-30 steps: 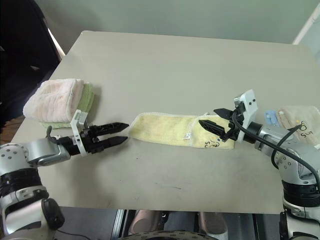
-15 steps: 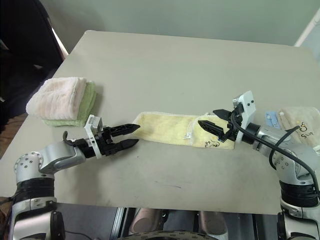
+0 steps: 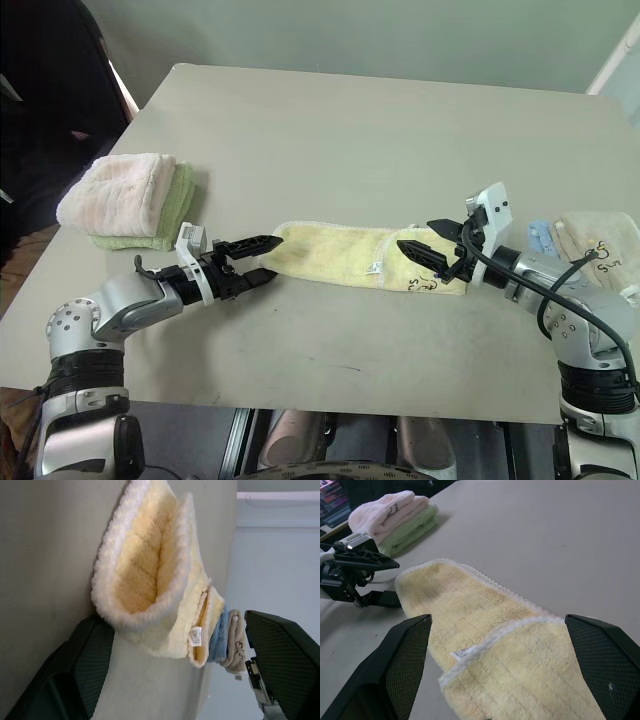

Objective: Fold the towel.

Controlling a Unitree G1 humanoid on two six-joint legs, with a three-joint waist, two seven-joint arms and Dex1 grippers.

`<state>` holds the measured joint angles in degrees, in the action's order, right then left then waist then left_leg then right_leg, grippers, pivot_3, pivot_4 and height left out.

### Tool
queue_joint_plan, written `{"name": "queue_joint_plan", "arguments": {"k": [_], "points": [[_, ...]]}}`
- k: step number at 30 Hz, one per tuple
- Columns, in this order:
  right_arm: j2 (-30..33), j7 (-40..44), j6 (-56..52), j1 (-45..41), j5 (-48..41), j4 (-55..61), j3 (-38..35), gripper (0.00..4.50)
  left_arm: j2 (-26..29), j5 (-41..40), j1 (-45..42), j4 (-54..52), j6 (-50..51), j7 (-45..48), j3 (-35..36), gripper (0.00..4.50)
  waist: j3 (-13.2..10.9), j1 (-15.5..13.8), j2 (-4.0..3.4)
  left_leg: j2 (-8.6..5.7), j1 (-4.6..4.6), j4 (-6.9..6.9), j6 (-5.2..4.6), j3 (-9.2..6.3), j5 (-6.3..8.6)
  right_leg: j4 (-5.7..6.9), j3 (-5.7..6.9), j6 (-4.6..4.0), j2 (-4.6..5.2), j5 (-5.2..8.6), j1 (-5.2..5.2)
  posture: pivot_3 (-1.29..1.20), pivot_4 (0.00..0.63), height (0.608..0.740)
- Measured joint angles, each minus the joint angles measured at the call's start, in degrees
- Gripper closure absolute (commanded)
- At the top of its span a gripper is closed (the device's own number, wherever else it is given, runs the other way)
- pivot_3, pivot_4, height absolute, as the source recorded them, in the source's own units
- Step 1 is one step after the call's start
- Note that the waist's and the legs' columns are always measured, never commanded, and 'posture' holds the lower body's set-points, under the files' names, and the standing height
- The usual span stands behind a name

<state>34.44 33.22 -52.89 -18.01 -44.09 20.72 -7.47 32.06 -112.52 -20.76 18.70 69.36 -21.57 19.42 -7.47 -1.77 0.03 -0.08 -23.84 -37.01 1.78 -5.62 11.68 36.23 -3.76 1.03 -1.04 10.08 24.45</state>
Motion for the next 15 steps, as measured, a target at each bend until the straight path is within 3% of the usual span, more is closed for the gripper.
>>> {"name": "queue_joint_plan", "arguments": {"k": [9,15], "points": [[0.12,-0.02,0.01,-0.54,0.37,-0.01,-0.18,0.0,-1.3,0.1,-0.24,-0.01,-2.67,-1.32,-0.06,4.32,0.0,-0.03,0.0,-0.03,-0.04,0.04,0.13,0.02,0.05,-0.12,0.02,-0.06,-0.13,0.14,0.03,0.0,0.15,0.74],[0.14,0.0,0.03,-0.46,0.56,-0.01,-0.19,0.0,-1.52,0.1,-0.24,-0.01,-2.82,-1.32,-0.07,4.44,0.0,-0.03,0.0,-0.02,-0.06,0.04,0.0,0.01,0.11,-0.12,0.01,0.02,-0.13,0.19,0.03,0.0,0.15,0.74]]}}
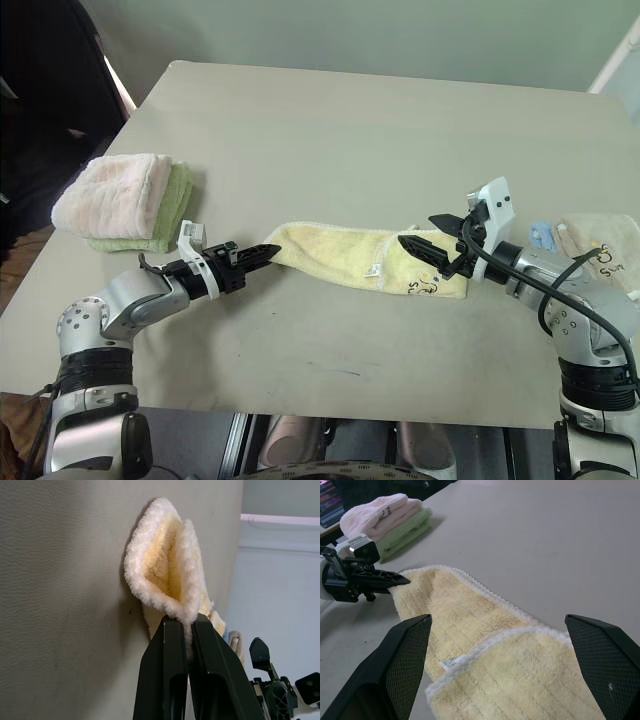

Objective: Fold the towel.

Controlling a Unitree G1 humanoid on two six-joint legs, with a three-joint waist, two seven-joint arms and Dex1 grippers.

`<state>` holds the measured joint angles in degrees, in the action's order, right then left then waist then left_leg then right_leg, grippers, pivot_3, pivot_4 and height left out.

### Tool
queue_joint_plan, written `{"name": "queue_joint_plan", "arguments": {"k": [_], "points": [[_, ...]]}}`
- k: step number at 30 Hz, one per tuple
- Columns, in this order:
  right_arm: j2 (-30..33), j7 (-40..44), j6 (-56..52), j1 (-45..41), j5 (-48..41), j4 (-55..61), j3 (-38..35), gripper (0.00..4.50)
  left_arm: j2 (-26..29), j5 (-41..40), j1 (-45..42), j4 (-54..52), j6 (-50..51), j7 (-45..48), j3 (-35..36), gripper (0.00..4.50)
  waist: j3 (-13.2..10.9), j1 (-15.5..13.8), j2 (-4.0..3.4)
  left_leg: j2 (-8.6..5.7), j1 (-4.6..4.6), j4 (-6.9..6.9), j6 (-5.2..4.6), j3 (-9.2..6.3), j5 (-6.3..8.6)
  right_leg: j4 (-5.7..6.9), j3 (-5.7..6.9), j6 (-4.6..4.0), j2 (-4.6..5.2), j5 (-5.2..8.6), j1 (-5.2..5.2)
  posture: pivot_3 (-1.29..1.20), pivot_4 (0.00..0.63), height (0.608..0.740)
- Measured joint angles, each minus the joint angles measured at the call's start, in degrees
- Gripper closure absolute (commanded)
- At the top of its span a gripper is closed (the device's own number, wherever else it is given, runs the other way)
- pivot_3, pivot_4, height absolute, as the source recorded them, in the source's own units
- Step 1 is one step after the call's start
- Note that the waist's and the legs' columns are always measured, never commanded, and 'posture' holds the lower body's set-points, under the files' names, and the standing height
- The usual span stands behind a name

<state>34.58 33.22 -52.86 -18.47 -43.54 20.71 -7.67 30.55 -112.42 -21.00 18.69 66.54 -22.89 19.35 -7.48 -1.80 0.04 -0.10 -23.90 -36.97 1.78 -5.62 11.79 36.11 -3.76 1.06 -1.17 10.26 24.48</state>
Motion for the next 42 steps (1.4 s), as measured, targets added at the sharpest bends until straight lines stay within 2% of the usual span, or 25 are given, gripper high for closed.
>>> {"name": "queue_joint_plan", "arguments": {"k": [4,7,13,18,28,33,42], "points": [[0.05,0.03,0.09,0.63,0.01,0.01,-0.08,0.0,0.07,0.26,-0.07,0.0,-0.02,0.57,-0.06,4.44,0.0,-0.01,0.0,0.01,0.0,0.0,-0.03,-0.02,0.01,0.01,0.01,-0.01,0.0,-0.01,0.0,0.0,0.15,0.74],[0.27,0.03,0.16,1.65,0.0,0.06,-0.26,0.0,-0.27,1.25,-1.03,-0.01,-0.57,5.28,0.18,4.44,-0.01,-0.08,0.02,0.06,-0.03,0.0,-0.04,-0.07,0.01,0.01,0.01,-0.01,0.0,-0.01,0.0,0.0,0.15,0.74],[1.75,0.01,0.17,2.63,-0.18,1.7,-2.33,0.0,-4.46,4.55,-4.8,-2.37,-2.13,12.85,-0.72,4.44,-0.03,-0.1,0.05,0.03,-0.08,-0.03,-0.01,-0.04,-0.01,-0.02,-0.01,0.03,0.02,0.01,-0.01,0.0,0.15,0.74],[2.88,-0.51,-0.19,4.59,-0.76,3.4,-5.33,0.0,-6.37,5.33,-8.61,-4.77,-1.8,14.78,-3.42,4.44,-0.14,-0.08,0.23,0.03,-0.11,-0.04,0.34,0.07,-0.2,-0.06,0.0,0.09,-0.01,0.05,-0.01,0.0,0.15,0.74],[3.37,-3.1,-0.78,6.71,-2.31,5.45,-8.91,0.0,-11.0,7.08,-19.47,-4.22,1.03,15.68,-11.78,4.44,-0.2,-0.08,0.33,0.08,-0.1,-0.08,0.07,0.15,-0.31,-0.1,-0.09,0.55,0.22,-0.03,-0.09,0.0,0.15,0.74],[4.07,-4.22,-0.83,7.04,-2.48,5.87,-11.14,0.0,-11.59,13.32,-22.7,-0.49,5.84,20.11,-15.84,4.44,-0.21,-0.05,0.34,-0.03,-0.11,-0.09,-0.35,0.23,-0.22,-0.17,-0.24,0.75,0.37,-0.07,-0.11,0.0,0.15,0.74],[6.5,-6.52,-2.55,10.22,-2.88,8.69,-16.03,0.0,-15.93,28.81,-26.05,2.94,10.5,33.0,-20.32,4.44,-0.24,-0.18,0.39,-0.06,-0.13,-0.12,-0.38,0.35,-0.24,-0.19,-0.35,0.9,0.44,-0.01,-0.12,0.0,0.15,0.74]]}}
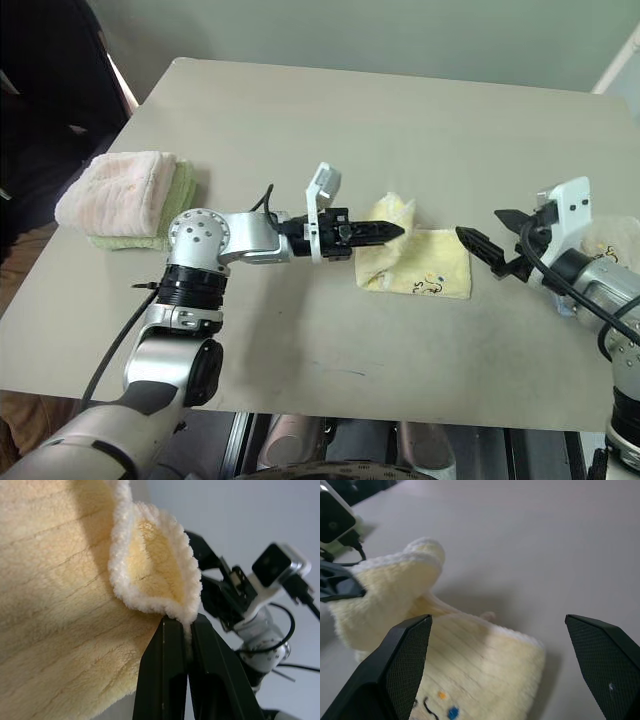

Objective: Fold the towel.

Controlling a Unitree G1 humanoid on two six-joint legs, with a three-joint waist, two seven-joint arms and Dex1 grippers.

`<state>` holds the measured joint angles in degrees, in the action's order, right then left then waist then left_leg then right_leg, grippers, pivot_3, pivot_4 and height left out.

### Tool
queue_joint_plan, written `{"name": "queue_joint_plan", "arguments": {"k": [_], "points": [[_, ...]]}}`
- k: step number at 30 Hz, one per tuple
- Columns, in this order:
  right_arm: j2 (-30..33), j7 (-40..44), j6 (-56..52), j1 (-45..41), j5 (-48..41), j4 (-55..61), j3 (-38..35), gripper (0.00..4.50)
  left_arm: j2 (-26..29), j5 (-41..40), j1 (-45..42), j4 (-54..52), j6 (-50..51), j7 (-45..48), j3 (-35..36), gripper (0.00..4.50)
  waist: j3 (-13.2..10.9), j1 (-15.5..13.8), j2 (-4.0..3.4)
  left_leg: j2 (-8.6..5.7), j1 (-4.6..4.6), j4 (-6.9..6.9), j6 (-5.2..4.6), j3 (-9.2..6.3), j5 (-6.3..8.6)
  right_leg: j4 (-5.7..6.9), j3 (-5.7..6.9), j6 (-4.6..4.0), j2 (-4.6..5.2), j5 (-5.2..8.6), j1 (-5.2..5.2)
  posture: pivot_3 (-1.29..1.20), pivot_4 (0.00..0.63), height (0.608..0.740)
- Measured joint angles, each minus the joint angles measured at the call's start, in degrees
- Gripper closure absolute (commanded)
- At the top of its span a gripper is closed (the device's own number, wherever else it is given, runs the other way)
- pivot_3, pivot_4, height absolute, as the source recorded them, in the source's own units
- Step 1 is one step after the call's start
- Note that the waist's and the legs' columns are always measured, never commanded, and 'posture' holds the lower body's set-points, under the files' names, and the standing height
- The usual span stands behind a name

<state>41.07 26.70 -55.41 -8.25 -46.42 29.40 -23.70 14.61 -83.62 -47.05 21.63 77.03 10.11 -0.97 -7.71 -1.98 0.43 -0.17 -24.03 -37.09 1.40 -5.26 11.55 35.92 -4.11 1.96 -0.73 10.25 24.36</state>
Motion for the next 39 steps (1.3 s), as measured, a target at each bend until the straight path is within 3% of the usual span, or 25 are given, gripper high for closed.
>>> {"name": "queue_joint_plan", "arguments": {"k": [5,11,27,31,39], "points": [[0.19,-1.06,0.08,1.06,-0.55,0.8,-2.45,0.0,-3.43,8.57,-0.98,1.37,1.52,5.8,-2.57,4.44,-0.02,-0.06,0.03,-0.03,0.03,-0.03,-0.05,0.23,0.02,-0.01,-0.3,0.28,0.03,-0.03,0.0,0.0,0.15,0.74],[0.19,-2.95,0.15,2.04,-0.55,1.82,-3.15,0.0,-7.93,18.69,-5.77,7.41,-0.79,12.48,-3.18,4.44,-0.03,-0.11,0.05,-0.03,0.07,-0.1,-0.89,0.62,0.4,-0.07,-0.61,0.89,0.11,-0.31,0.01,0.0,0.15,0.74],[-0.05,-5.47,0.5,3.78,-0.64,2.93,-3.64,0.0,-17.32,35.18,-8.25,12.66,-4.6,23.68,-4.25,4.44,-0.04,-0.4,0.05,-0.02,-0.03,-0.7,-1.23,0.97,0.7,-0.08,-0.88,1.29,0.19,-0.28,-0.06,0.0,0.15,0.74],[-0.05,-5.55,0.8,3.8,-0.64,3.11,-3.72,0.0,-18.56,38.51,-7.83,14.74,-6.65,23.8,-3.69,3.48,-0.05,-0.43,0.05,-0.02,-0.02,-0.96,-1.46,0.99,0.9,-0.07,-0.93,1.3,0.19,-0.27,-0.17,0.0,0.15,0.74],[-0.05,-5.6,0.85,3.85,-0.64,3.1,-3.73,0.0,-19.65,41.31,-7.8,15.11,-7.68,25.58,-1.65,0.77,-0.05,-0.43,0.05,-0.05,-0.02,-1.05,-1.51,1.03,0.93,-0.07,-0.99,1.23,0.2,-0.23,-0.22,0.0,0.15,0.74]]}}
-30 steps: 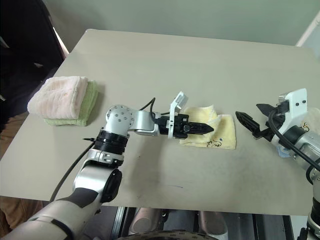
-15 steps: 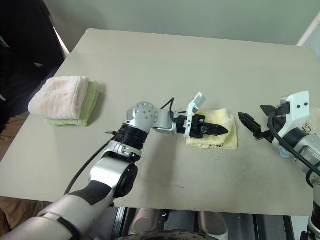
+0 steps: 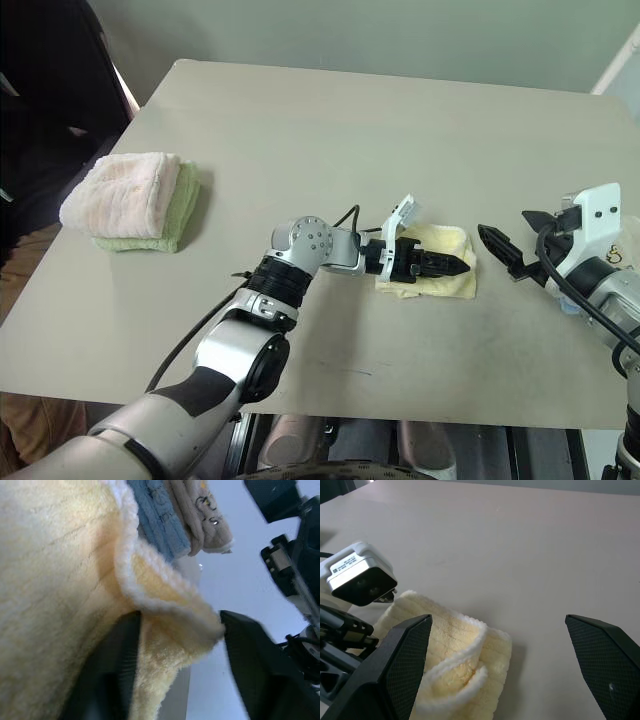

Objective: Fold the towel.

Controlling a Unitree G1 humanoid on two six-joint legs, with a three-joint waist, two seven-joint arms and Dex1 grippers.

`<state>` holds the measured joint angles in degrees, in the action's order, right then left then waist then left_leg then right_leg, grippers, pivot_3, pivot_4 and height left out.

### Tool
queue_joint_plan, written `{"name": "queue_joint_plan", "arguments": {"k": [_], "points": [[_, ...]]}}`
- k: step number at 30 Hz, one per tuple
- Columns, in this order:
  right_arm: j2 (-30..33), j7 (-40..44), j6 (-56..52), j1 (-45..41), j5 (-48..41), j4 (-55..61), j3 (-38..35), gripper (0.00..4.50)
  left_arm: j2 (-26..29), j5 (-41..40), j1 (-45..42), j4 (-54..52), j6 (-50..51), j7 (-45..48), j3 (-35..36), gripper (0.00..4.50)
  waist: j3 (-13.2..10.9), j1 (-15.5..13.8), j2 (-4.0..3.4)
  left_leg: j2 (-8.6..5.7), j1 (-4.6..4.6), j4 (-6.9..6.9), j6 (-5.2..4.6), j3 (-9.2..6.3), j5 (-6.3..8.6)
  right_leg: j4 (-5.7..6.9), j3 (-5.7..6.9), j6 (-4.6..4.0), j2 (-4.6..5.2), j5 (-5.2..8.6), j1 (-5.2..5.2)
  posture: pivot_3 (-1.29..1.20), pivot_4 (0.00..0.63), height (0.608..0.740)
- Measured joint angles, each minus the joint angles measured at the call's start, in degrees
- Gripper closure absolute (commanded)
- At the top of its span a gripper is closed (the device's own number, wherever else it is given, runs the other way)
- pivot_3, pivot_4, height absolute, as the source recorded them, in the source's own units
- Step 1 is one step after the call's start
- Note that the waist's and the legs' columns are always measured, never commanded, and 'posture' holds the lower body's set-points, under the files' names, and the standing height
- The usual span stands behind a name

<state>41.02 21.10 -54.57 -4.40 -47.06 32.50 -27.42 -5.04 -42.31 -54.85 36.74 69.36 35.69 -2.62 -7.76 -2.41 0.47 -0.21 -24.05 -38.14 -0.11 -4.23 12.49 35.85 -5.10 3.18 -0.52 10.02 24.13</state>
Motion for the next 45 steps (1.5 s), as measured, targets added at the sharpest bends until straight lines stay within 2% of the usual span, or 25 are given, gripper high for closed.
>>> {"name": "queue_joint_plan", "arguments": {"k": [2,10,13,14,17,24,27,28,37,45], "points": [[0.0,0.0,0.07,-0.01,0.01,-0.01,0.0,0.0,-0.02,-0.22,0.0,-0.03,0.9,1.19,0.86,0.06,0.0,-0.03,0.0,0.0,0.0,0.0,0.0,0.0,0.0,0.0,0.0,0.01,0.0,-0.01,0.0,0.0,0.15,0.74],[-0.33,0.05,1.57,-0.94,-0.72,-0.1,-0.21,0.0,2.01,-2.3,1.87,-5.72,2.61,5.12,5.5,0.02,0.0,-0.06,-0.01,0.01,0.01,0.0,-0.03,0.03,0.02,0.0,-0.03,0.15,-0.01,-0.09,0.01,0.0,0.15,0.74],[-0.45,0.35,1.74,-0.92,-1.88,0.22,-0.13,0.58,4.02,-0.8,6.24,-12.44,-6.68,7.71,6.4,0.0,0.0,0.0,-0.02,0.02,0.02,0.01,-0.02,0.02,0.02,0.0,-0.04,0.13,-0.06,-0.07,0.04,0.0,0.15,0.74],[-0.51,0.36,1.99,-0.9,-1.85,0.46,0.1,0.93,4.98,0.67,7.63,-14.83,-11.34,9.03,6.02,0.0,0.0,0.05,-0.03,0.04,0.02,0.02,-0.02,0.02,0.02,0.0,-0.06,0.07,-0.08,-0.04,0.06,0.0,0.15,0.74],[-2.52,-0.22,3.66,-1.24,-0.73,0.67,2.05,2.0,8.94,6.61,10.9,-19.52,-24.89,12.87,3.65,0.64,0.01,0.15,-0.04,0.06,0.04,0.0,-0.05,-0.01,0.04,0.01,-0.05,-0.07,-0.13,0.04,0.06,0.0,0.15,0.74],[-6.56,-0.83,5.74,-2.66,0.09,-0.05,6.41,4.48,15.29,13.77,15.3,-22.42,-38.06,18.25,-0.81,3.13,0.02,0.16,-0.06,0.02,-0.04,-0.09,-0.25,-0.01,0.19,-0.02,-0.09,-0.15,0.02,0.06,0.05,0.0,0.15,0.74],[-7.51,-0.74,6.61,-3.21,0.1,-0.41,8.55,4.5,16.11,15.23,16.82,-24.06,-42.42,21.08,-2.33,4.28,0.02,0.13,-0.06,0.02,-0.06,-0.08,-0.25,-0.05,0.22,-0.02,-0.06,-0.16,0.02,0.07,0.06,0.0,0.15,0.74],[-7.88,-0.59,7.02,-3.58,0.11,-0.71,8.91,4.5,15.85,15.23,17.34,-24.42,-43.91,22.08,-2.61,4.47,0.02,0.15,-0.06,0.02,-0.07,-0.08,-0.26,-0.05,0.24,-0.02,-0.06,-0.16,0.03,0.07,0.06,0.0,0.15,0.74],[-8.36,3.49,9.3,-5.41,0.39,-3.85,12.98,4.5,14.21,16.08,17.79,-22.06,-49.39,27.85,-4.57,4.47,0.02,0.3,-0.07,0.07,-0.07,-0.08,-0.24,-0.09,0.3,-0.02,-0.06,-0.2,0.05,0.06,0.07,0.0,0.15,0.74],[-11.58,6.12,14.63,-6.72,8.38,-16.82,19.84,4.5,11.77,24.29,15.05,-7.41,-60.33,30.68,-9.58,4.47,0.02,0.32,-0.08,0.11,-0.1,-0.09,-0.28,-0.17,0.33,-0.02,-0.06,-0.41,0.1,-0.26,0.11,0.0,0.15,0.74]]}}
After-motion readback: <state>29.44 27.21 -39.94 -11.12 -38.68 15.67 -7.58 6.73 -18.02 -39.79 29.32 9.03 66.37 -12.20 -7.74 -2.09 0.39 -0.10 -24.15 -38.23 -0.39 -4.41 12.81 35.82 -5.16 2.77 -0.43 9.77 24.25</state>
